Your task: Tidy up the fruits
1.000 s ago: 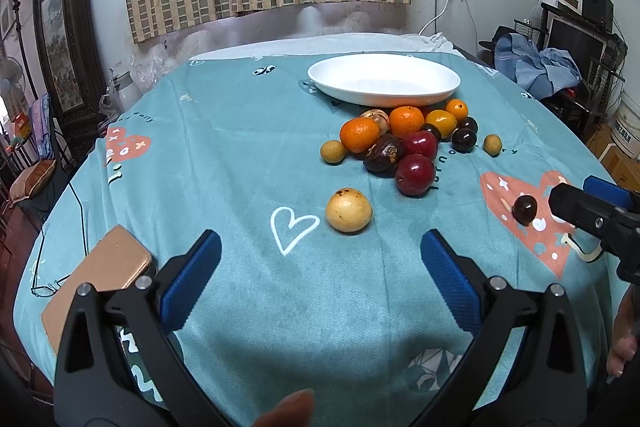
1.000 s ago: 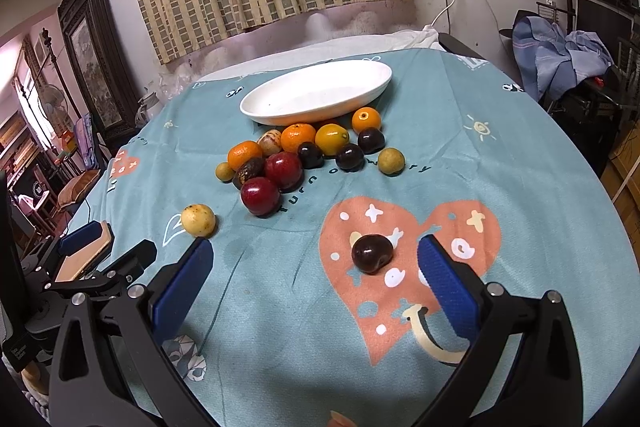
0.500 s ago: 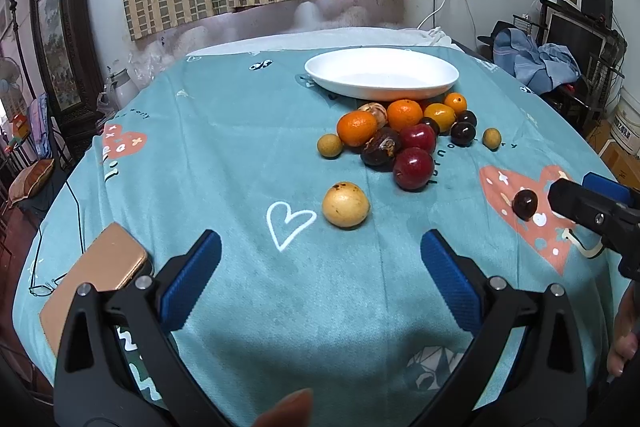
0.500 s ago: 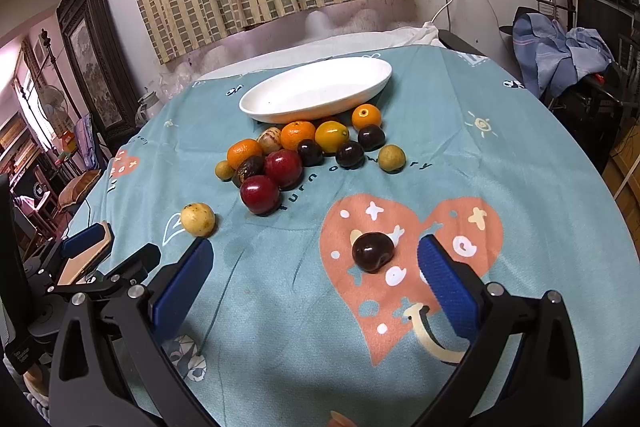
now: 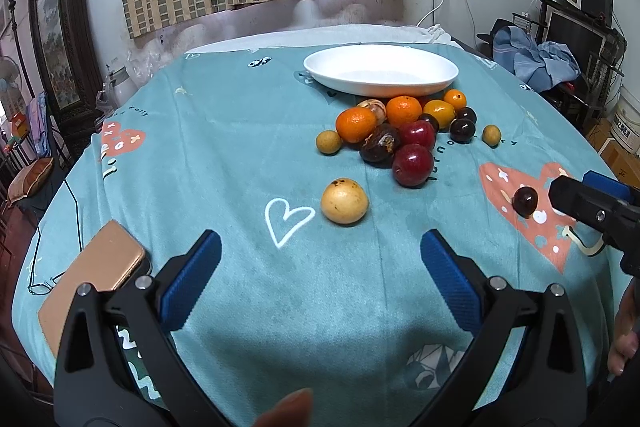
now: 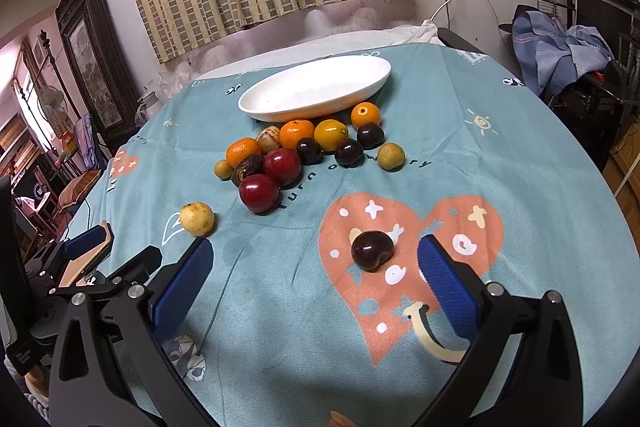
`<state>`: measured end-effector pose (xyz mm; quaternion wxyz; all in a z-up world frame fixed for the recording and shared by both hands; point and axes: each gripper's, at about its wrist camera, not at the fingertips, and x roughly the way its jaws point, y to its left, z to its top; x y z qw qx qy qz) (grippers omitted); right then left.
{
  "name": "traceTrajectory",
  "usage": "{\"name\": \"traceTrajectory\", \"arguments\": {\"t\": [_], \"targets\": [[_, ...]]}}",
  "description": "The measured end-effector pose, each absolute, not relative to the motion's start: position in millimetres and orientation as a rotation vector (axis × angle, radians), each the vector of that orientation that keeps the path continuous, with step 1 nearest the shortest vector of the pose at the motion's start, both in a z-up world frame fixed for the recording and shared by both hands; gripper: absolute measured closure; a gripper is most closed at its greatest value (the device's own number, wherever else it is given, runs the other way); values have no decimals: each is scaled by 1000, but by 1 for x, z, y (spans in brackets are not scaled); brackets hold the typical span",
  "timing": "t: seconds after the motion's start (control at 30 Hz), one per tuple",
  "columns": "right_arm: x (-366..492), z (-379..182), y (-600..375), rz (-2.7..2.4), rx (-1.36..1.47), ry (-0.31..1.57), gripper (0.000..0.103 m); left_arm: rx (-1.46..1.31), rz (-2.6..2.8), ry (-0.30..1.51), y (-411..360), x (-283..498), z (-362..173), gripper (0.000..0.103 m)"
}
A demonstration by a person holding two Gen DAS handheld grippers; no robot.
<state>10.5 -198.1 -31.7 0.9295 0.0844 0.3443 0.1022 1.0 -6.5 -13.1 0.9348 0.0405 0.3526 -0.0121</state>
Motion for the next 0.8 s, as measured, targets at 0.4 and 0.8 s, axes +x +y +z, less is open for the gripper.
{"name": "traceTrajectory", "arguments": {"t": [0.4,0.8], "targets": [[10,-36,-199,206,173,706,1,88,-31,732,-10,1,-21,2],[10,-39,-198,212,173,712,1,92,-34,741,-11,1,-22,2]]}}
